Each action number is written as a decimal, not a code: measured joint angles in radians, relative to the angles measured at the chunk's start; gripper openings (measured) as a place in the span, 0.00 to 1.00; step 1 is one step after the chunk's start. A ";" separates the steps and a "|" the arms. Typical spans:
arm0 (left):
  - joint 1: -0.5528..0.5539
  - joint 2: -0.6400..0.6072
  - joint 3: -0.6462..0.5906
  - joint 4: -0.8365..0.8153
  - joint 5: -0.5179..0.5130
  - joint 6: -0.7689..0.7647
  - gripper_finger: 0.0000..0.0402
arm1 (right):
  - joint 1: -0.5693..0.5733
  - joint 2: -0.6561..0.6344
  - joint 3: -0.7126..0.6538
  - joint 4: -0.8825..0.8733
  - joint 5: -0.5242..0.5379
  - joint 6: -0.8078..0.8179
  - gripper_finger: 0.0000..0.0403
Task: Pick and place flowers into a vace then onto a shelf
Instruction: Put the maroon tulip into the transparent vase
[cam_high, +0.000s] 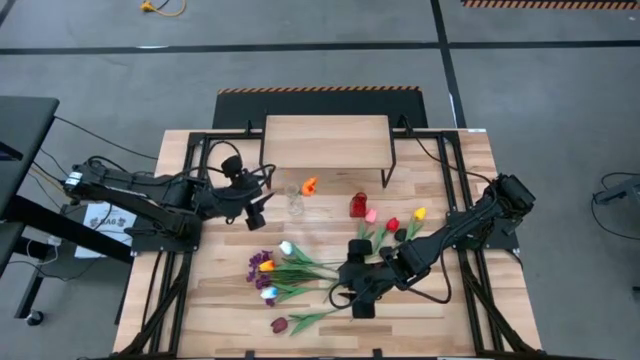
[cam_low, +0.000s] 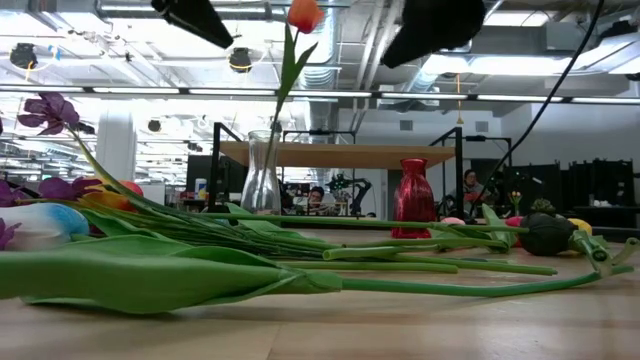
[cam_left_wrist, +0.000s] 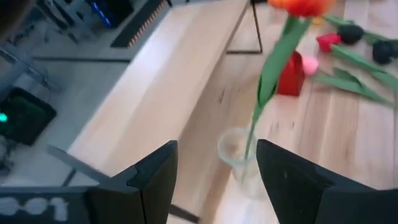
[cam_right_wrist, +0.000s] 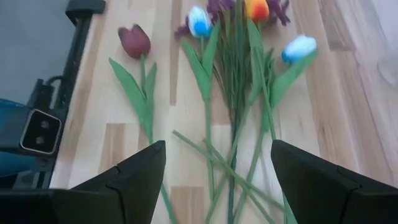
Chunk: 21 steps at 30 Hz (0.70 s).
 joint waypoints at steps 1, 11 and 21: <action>-0.004 -0.002 0.000 -0.009 0.016 -0.022 0.52 | 0.001 0.000 0.000 -0.005 0.000 0.009 0.70; -0.204 -0.051 -0.001 0.044 0.123 -0.196 0.52 | 0.038 0.000 0.000 0.018 -0.055 0.023 0.70; -0.622 -0.015 -0.162 0.660 -0.222 0.038 0.52 | 0.092 0.043 0.000 0.056 -0.019 0.040 0.70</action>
